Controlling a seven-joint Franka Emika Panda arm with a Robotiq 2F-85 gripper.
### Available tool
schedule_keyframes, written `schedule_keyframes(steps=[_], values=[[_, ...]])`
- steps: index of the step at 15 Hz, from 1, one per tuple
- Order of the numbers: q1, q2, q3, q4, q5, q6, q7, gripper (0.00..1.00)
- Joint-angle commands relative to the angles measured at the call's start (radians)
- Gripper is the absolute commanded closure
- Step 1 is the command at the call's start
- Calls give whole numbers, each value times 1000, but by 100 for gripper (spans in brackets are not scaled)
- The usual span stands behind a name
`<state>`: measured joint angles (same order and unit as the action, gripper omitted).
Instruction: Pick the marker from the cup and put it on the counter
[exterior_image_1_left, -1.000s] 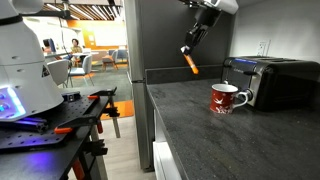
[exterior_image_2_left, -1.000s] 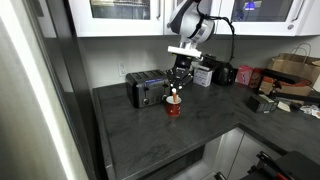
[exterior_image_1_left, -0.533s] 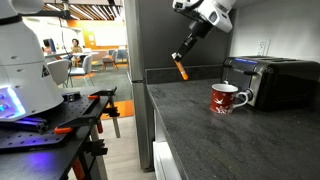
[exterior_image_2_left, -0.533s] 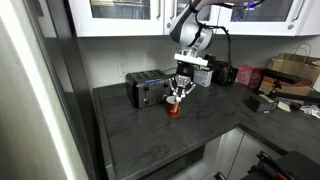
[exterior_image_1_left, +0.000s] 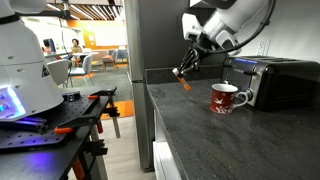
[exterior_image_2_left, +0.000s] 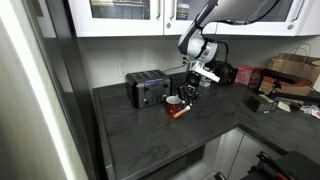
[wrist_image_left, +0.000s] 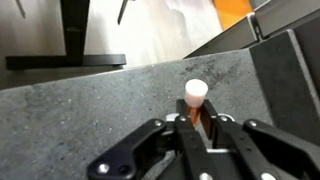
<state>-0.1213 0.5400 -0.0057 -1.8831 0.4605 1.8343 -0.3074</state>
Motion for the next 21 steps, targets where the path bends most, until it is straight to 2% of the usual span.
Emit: schedule_keyframes(steps=[1,10,13,16,17,19,21], values=[[-38,24,42,26,-18,-18,-188,95],[-81,105,82,60,-157,-2,-662,95],[-111,159,102,108,-149,-6,-837,95],[-118,205,106,155,-150,-22,-923,95],[-116,214,103,163,-152,-16,-929,55],[-112,222,98,171,-158,-1,-939,47],[-110,220,95,169,-158,22,-941,32]])
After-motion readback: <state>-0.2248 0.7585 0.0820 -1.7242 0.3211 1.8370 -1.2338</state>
